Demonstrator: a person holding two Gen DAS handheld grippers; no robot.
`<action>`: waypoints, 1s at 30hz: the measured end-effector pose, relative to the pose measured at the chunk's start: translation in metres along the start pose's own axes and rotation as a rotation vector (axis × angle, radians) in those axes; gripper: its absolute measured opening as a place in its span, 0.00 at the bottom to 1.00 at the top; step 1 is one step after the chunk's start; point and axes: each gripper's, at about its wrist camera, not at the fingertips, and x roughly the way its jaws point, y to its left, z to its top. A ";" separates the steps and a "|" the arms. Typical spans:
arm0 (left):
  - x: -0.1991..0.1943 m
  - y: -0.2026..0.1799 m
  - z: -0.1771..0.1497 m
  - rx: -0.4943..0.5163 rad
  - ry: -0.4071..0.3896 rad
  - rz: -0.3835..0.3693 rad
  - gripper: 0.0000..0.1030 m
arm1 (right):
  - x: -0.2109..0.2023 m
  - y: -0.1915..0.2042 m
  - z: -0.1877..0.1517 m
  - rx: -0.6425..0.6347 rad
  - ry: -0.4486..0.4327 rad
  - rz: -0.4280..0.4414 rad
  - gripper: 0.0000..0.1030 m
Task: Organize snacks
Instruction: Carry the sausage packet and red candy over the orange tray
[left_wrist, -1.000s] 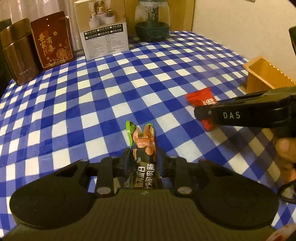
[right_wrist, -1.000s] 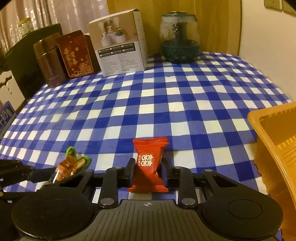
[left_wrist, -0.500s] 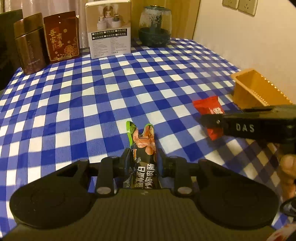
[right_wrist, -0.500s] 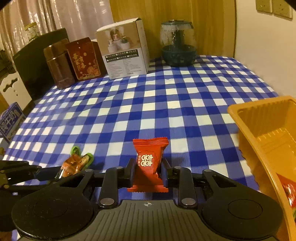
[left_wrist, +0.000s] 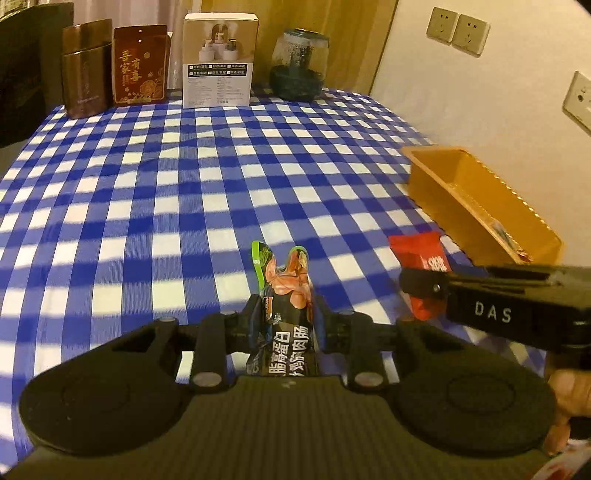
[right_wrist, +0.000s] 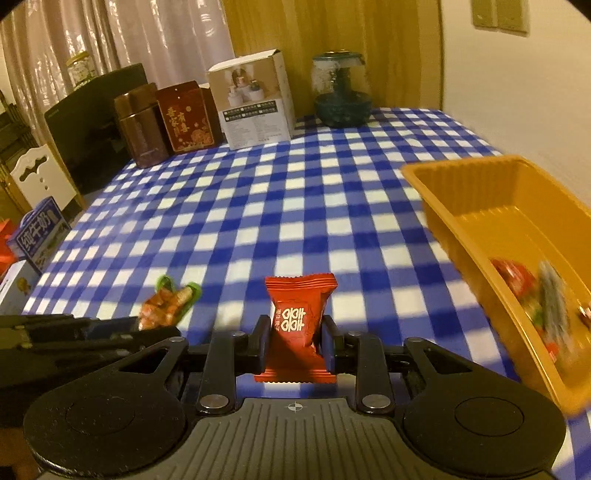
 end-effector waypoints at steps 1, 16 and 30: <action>-0.005 -0.002 -0.004 -0.006 -0.003 0.001 0.25 | -0.007 -0.002 -0.004 0.006 -0.001 -0.005 0.28; -0.080 -0.045 -0.038 -0.073 -0.045 0.017 0.25 | -0.087 -0.016 -0.048 0.051 -0.028 -0.004 0.28; -0.113 -0.086 -0.042 -0.041 -0.069 -0.004 0.25 | -0.144 -0.028 -0.055 0.057 -0.091 -0.024 0.28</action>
